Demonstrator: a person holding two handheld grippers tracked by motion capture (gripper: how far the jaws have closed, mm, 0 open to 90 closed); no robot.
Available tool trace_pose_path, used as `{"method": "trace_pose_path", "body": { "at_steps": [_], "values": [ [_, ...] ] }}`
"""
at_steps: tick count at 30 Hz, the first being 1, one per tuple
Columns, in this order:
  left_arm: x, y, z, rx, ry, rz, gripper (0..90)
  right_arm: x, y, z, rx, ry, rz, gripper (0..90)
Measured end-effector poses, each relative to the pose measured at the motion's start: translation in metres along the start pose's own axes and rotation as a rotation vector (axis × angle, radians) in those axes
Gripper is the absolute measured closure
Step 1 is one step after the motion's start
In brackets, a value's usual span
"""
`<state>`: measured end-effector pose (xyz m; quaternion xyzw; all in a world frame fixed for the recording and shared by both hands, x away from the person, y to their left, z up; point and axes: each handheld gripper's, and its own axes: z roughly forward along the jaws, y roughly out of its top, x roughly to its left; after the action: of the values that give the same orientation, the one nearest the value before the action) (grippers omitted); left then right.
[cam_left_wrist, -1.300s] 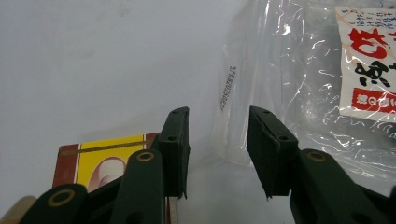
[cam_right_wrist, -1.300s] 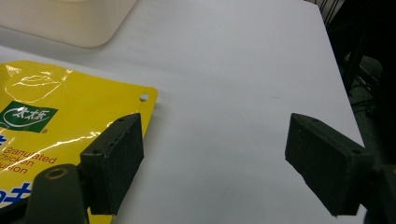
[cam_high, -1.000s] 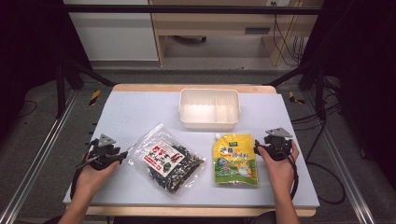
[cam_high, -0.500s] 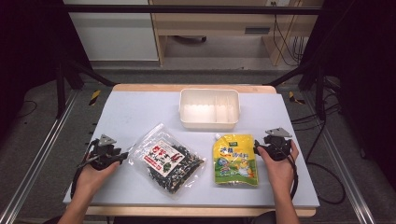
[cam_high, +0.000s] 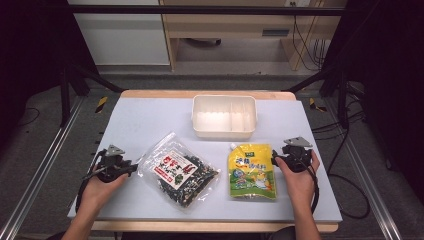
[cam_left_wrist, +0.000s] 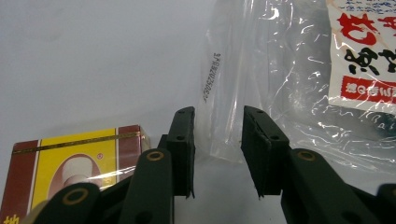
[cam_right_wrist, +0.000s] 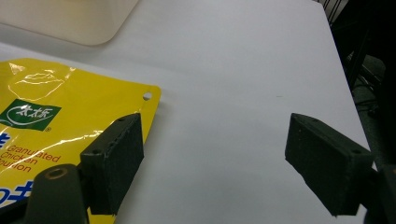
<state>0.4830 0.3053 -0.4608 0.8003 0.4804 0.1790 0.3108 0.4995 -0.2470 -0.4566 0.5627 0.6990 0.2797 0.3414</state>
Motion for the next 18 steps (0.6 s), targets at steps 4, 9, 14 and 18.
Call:
{"method": "trace_pose_path", "body": {
  "at_steps": [4, 9, 14, 18],
  "values": [
    [-0.0005, 0.0001, -0.0006, 0.003, -0.006, 0.003, 66.8, 0.0002, 0.0001, -0.0003, 0.002, 0.004, 0.001, 19.8],
    [-0.0024, 0.0004, -0.0015, -0.007, -0.013, 0.002, 68.0, 0.0005, 0.0001, -0.0004, 0.003, 0.005, 0.006, 19.8],
    [-0.0041, 0.0012, -0.0038, -0.013, -0.012, 0.004, 69.4, 0.0005, 0.0001, -0.0006, 0.006, 0.004, 0.005, 19.8],
    [-0.0041, 0.0019, -0.0062, -0.029, -0.006, 0.010, 70.7, 0.0005, 0.0002, -0.0006, 0.005, 0.003, 0.004, 19.8]
  ]
}}
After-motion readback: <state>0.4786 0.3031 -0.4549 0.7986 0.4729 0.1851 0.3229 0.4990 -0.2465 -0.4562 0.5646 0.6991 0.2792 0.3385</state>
